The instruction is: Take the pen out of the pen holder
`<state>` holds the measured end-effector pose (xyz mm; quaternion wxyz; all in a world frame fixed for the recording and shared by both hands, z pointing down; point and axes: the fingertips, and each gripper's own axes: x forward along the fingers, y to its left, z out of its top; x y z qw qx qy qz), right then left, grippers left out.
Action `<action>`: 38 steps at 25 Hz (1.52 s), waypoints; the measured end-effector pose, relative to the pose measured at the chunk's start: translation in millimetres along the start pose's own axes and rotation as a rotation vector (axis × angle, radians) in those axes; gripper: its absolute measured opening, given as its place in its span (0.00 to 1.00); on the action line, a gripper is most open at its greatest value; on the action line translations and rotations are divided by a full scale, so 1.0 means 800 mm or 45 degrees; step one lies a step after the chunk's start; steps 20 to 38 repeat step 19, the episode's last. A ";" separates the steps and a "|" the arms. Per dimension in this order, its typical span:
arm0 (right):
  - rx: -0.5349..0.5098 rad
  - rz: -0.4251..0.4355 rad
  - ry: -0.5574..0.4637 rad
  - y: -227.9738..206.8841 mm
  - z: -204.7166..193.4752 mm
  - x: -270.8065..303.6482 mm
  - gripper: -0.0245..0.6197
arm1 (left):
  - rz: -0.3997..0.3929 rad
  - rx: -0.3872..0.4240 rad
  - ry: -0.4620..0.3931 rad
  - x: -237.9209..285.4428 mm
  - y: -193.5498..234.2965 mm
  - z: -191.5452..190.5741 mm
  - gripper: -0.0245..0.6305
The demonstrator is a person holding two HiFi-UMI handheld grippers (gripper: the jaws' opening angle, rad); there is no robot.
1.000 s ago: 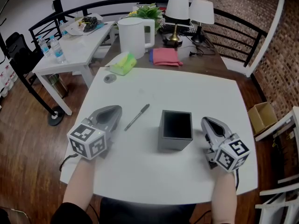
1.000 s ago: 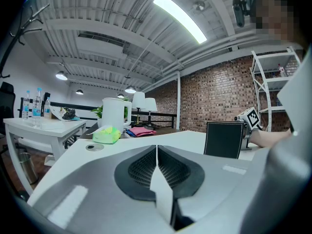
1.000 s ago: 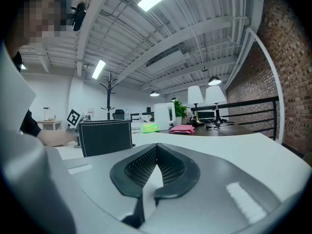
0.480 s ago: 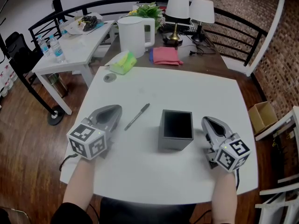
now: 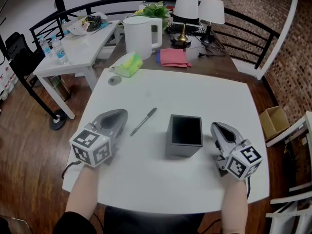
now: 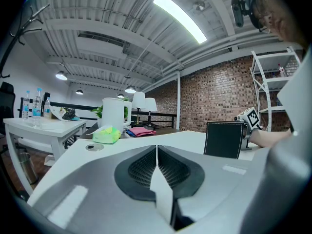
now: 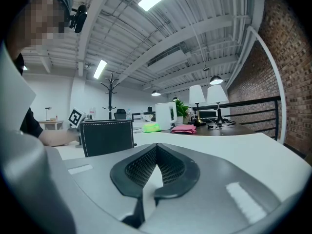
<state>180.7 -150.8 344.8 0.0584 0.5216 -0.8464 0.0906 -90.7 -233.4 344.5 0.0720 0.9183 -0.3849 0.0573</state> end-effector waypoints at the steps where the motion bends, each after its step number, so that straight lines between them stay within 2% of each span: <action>1: -0.001 0.001 0.000 0.000 0.000 0.000 0.06 | 0.000 0.000 0.000 0.000 0.000 0.000 0.05; 38: 0.001 -0.001 -0.003 -0.001 0.002 -0.001 0.06 | 0.002 -0.003 0.001 -0.001 -0.001 0.001 0.05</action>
